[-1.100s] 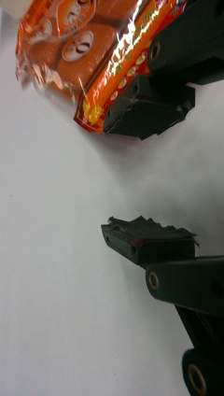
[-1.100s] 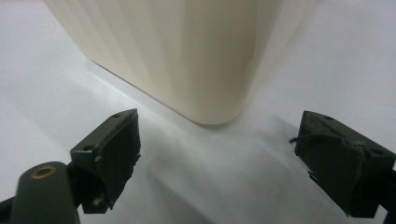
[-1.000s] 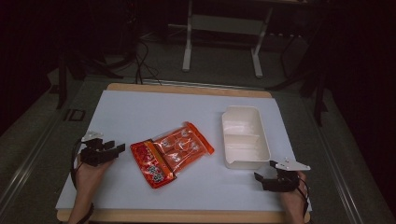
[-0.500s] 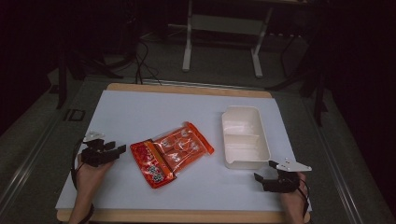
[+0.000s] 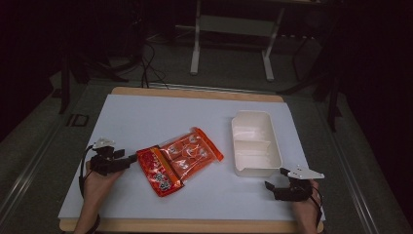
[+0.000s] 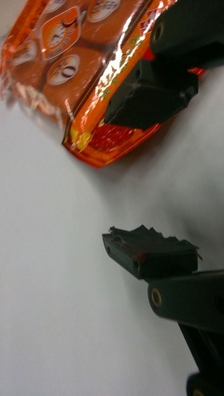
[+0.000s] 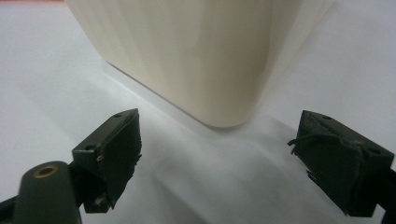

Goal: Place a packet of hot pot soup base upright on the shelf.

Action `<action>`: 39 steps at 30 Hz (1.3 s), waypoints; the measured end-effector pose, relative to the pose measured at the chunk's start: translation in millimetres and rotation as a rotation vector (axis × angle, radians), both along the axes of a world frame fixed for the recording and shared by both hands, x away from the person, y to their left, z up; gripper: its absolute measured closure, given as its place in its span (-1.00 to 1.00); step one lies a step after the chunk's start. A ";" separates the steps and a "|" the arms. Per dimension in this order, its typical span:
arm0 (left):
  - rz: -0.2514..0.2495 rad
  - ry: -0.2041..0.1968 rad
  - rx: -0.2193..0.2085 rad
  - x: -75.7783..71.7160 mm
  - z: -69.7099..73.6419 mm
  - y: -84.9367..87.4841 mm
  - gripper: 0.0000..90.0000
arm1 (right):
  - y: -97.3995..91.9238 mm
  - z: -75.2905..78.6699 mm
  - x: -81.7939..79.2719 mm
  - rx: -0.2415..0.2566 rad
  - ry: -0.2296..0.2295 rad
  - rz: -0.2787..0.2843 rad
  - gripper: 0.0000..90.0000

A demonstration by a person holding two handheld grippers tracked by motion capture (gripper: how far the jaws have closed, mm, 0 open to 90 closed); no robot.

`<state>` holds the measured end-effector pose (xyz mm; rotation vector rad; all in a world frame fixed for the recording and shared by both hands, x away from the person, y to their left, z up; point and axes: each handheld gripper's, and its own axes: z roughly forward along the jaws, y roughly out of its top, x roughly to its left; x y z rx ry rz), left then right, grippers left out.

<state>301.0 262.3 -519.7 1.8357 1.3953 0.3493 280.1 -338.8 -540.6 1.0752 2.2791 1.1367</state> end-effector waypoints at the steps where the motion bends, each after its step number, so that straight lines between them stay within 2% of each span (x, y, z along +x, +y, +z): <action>1: -0.001 0.005 0.009 0.1 -0.4 -1.3 -0.10 | -0.1 0.1 -0.1 0.002 -0.001 0.001 -0.68; 8: -0.040 0.029 0.006 1.0 -3.8 -8.3 0.00 | -0.8 0.3 -0.3 0.008 -0.003 0.004 -0.68; 14: -0.081 0.042 0.030 2.7 -6.0 -17.0 0.09 | -0.9 0.4 -0.5 0.009 -0.005 0.007 -0.68; 17: -0.092 0.047 0.015 3.3 -6.3 -18.7 0.14 | -0.4 0.3 -0.6 0.007 -0.005 0.011 -0.68; 25: -0.119 0.073 0.024 6.0 -10.8 -25.5 0.12 | 0.2 0.3 -0.7 -0.001 -0.006 0.016 -0.68; 27: -0.143 0.084 0.025 7.0 -12.8 -31.1 0.11 | 1.1 0.1 -0.7 -0.006 -0.005 0.019 -0.68; 32: -0.172 0.083 0.021 7.7 -13.2 -38.8 0.08 | 0.8 0.2 -0.8 -0.004 -0.007 0.021 -0.68; 39: -0.178 0.088 0.028 10.7 -13.6 -45.4 0.08 | 1.2 0.1 -0.9 -0.007 -0.004 0.023 -0.68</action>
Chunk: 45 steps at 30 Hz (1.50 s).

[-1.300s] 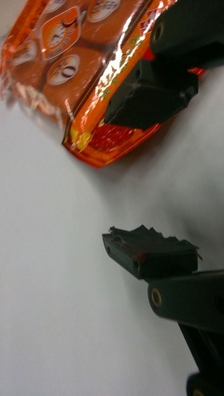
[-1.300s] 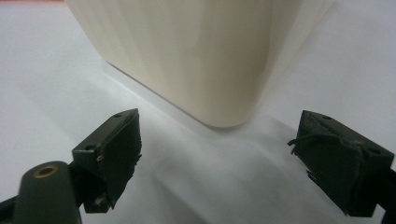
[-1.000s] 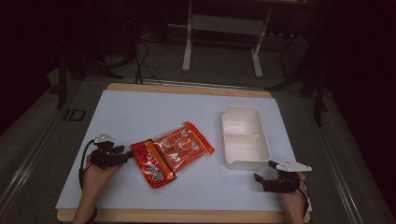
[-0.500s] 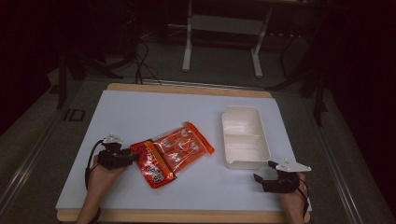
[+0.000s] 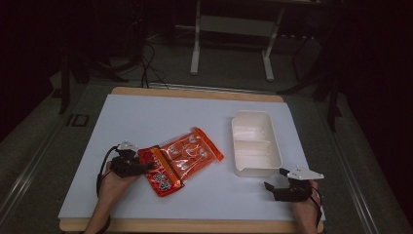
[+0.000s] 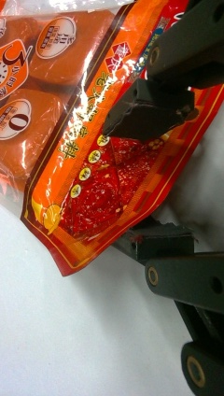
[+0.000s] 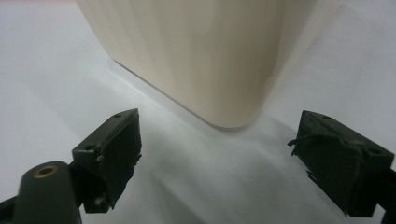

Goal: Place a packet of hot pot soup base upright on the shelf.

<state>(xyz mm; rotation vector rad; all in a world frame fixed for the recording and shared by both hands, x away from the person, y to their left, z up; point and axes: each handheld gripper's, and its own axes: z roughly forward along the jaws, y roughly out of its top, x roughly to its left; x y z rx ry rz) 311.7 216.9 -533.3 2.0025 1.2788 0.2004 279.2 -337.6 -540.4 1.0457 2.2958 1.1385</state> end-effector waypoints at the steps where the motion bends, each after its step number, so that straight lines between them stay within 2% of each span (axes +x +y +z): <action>1: -0.004 0.003 -0.004 0.5 -0.3 -0.5 0.09 | 0.0 0.0 0.0 0.000 0.000 0.000 -0.68; 7: -0.023 0.020 -0.040 3.5 -1.5 -3.8 0.16 | 0.2 0.0 0.0 -0.001 0.001 0.003 -0.68; 16: -0.029 0.017 -0.044 6.5 -3.1 -10.3 0.14 | 0.4 -0.1 -0.1 -0.001 0.002 0.005 -0.68; 19: -0.048 0.018 -0.033 7.8 -2.9 -17.5 0.19 | 0.4 -0.2 0.0 -0.002 0.002 0.007 -0.68; 28: -0.050 0.039 -0.004 9.1 -0.7 -24.3 0.46 | 0.6 -0.2 0.1 -0.004 0.003 0.010 -0.68; 39: -0.062 0.101 -0.060 11.9 1.2 -21.8 0.86 | 0.4 -0.1 -0.3 -0.001 -0.001 0.012 -0.68; 45: -0.085 0.099 -0.042 10.9 7.4 -21.8 0.98 | 0.8 -0.2 -0.6 -0.005 -0.003 0.013 -0.68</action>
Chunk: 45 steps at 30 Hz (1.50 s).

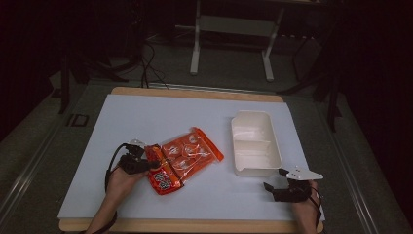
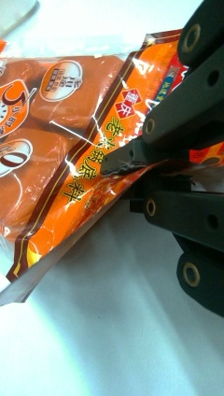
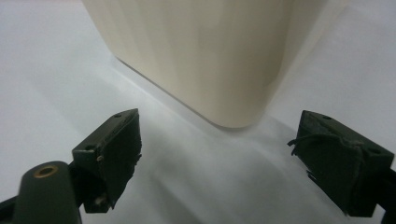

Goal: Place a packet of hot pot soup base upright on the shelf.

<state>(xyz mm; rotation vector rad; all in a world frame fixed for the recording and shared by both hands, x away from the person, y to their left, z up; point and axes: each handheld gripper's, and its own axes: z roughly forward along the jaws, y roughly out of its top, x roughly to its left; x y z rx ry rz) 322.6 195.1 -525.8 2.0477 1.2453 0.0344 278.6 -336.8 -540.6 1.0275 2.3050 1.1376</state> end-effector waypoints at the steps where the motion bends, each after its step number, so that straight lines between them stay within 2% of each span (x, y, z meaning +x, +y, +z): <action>1: -0.001 0.001 -0.005 -0.1 1.5 0.7 0.98 | 0.1 0.1 -0.2 0.000 -0.001 0.001 -0.68; 3: -0.008 -0.007 -0.009 0.8 6.3 2.1 1.00 | 0.1 0.1 -0.4 -0.001 -0.003 0.001 -0.68; 7: -0.018 -0.021 0.008 1.9 13.2 1.3 1.00 | 0.0 0.2 -0.6 -0.001 -0.005 0.004 -0.68; 12: -0.030 -0.054 0.004 8.1 32.6 1.2 1.00 | 0.0 0.2 -0.8 -0.001 -0.006 0.004 -0.68; 13: -0.030 -0.054 0.004 8.1 32.6 1.2 1.00 | 0.0 0.3 -0.8 0.000 -0.006 0.004 -0.68; 15: -0.045 -0.075 0.008 12.8 47.0 0.2 1.00 | 0.0 0.3 -0.8 0.000 -0.008 0.005 -0.68; 18: -0.058 -0.098 0.019 17.2 61.2 -2.5 1.00 | 0.0 0.3 -0.9 0.000 -0.008 0.006 -0.68; 20: -0.061 -0.102 0.024 18.2 64.9 -3.3 1.00 | 0.0 0.3 -0.9 0.000 -0.009 0.006 -0.68; 21: -0.074 -0.117 0.036 21.3 74.0 -5.9 1.00 | -0.1 0.3 -0.9 0.000 -0.009 0.006 -0.68; 24: -0.092 -0.137 0.052 24.7 88.1 -10.9 1.00 | -0.1 0.3 -0.9 0.001 -0.010 0.006 -0.68; 33: -0.127 -0.190 0.073 32.3 119.0 -25.1 1.00 | -0.1 0.3 -1.0 0.001 -0.011 0.006 -0.68; 36: -0.129 -0.202 0.070 33.8 124.6 -28.3 1.00 | -0.2 0.3 -1.0 0.001 -0.011 0.007 -0.68; 42: -0.167 -0.257 0.060 39.0 155.4 -45.7 1.00 | -0.3 0.3 -1.0 0.002 -0.011 0.007 -0.68; 45: -0.178 -0.272 0.061 40.2 163.6 -51.0 1.00 | -0.3 0.3 -1.0 0.002 -0.011 0.008 -0.68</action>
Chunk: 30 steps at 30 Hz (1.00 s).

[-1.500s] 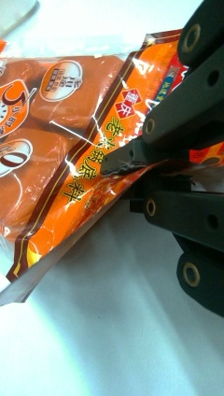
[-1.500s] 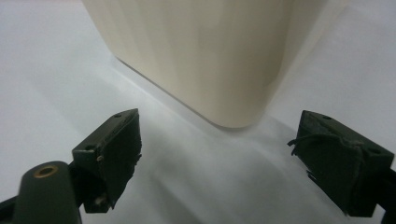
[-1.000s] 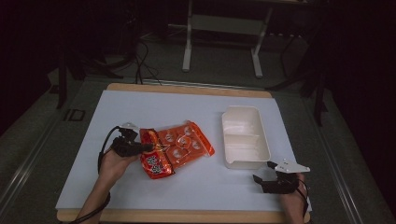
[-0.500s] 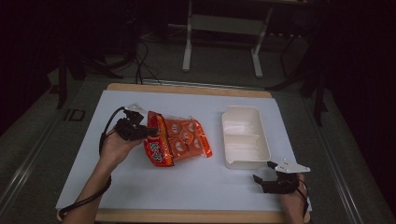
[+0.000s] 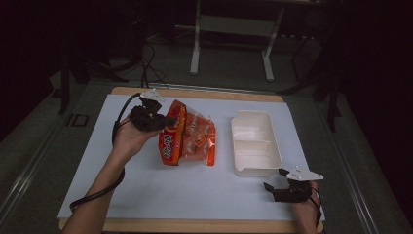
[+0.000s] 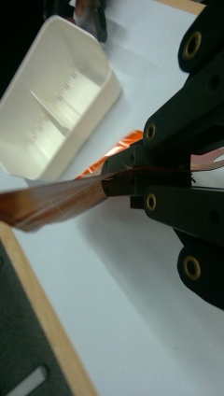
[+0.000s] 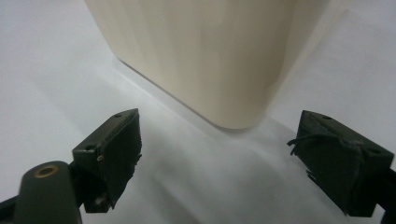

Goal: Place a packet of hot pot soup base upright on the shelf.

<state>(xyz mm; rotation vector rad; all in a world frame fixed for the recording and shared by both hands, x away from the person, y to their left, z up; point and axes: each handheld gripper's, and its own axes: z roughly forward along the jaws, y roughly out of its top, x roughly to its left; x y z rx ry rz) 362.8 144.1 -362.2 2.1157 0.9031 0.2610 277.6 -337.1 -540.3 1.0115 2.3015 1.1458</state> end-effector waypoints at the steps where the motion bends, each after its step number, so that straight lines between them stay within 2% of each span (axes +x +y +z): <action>1: -0.008 -0.010 -0.005 1.1 6.3 -4.8 1.00 | 0.0 0.1 0.0 0.000 0.001 0.000 -0.68; 12: -0.054 -0.044 -0.019 9.0 30.2 -34.4 1.00 | -0.2 0.1 -0.1 0.003 0.000 0.000 -0.68; 22: -0.071 -0.063 -0.012 13.8 39.8 -55.6 1.00 | -0.5 0.1 -0.1 0.005 -0.002 0.001 -0.68; 30: -0.078 -0.082 -0.018 15.3 48.9 -66.3 1.00 | -0.4 0.1 -0.1 0.003 -0.004 0.002 -0.68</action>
